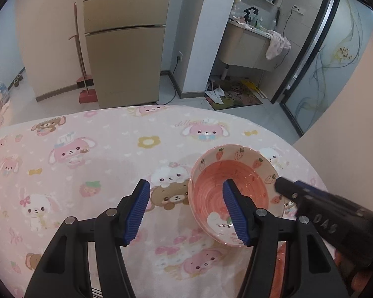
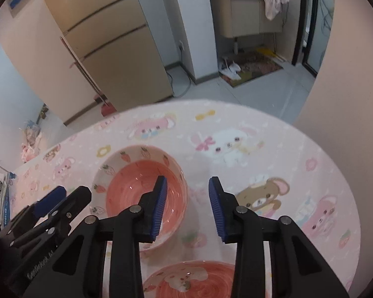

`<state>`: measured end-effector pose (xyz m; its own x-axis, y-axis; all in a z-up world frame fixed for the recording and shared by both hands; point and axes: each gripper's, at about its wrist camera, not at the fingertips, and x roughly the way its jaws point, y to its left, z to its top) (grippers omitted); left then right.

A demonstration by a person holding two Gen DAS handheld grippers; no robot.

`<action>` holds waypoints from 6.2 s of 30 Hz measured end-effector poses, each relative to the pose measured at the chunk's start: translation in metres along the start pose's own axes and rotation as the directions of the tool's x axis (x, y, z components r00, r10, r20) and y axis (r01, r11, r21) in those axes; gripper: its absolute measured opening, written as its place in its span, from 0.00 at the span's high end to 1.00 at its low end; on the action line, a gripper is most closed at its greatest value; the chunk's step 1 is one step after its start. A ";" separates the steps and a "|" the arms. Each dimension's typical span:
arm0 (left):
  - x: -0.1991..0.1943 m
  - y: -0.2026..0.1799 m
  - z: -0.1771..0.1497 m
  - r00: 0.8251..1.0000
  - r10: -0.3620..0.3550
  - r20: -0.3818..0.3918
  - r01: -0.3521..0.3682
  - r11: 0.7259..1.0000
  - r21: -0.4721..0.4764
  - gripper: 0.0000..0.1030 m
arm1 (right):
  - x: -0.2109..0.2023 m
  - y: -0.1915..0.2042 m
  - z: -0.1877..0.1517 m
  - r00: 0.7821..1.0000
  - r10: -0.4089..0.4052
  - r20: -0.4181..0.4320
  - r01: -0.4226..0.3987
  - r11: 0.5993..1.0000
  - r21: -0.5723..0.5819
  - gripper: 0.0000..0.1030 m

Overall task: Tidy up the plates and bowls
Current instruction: 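Lower the right gripper onto the pink strawberry bowl rim and close, then lift the pink strawberry bowl with the right gripper toward the other pink bowl, then lower the strawberry bowl into the other pink bowl and open the right gripper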

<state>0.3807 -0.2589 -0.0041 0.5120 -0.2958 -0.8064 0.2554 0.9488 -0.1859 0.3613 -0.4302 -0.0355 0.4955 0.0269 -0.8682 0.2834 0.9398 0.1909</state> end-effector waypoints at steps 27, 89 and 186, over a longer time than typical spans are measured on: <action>0.057 0.028 -0.032 0.979 -0.130 -0.159 0.047 0.895 -0.443 0.55 | 0.037 -0.004 -0.011 0.995 0.054 -0.078 -0.043 0.989 0.144 0.93; -0.232 -0.065 -0.064 0.906 -0.231 0.354 0.265 0.963 -0.052 0.85 | -0.229 -0.016 -0.088 0.854 0.229 0.468 -0.252 0.968 -0.012 0.94; -0.054 -0.102 -0.103 0.998 0.050 -0.024 -0.042 0.962 0.269 0.85 | -0.058 -0.041 -0.136 0.979 -0.123 0.159 0.128 0.991 -0.021 0.85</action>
<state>0.2429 -0.3286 0.0008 0.5039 -0.2451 -0.8282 0.4450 0.8955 0.0057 0.2095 -0.4240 -0.0547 0.5812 -0.1440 -0.8009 0.3271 0.9425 0.0680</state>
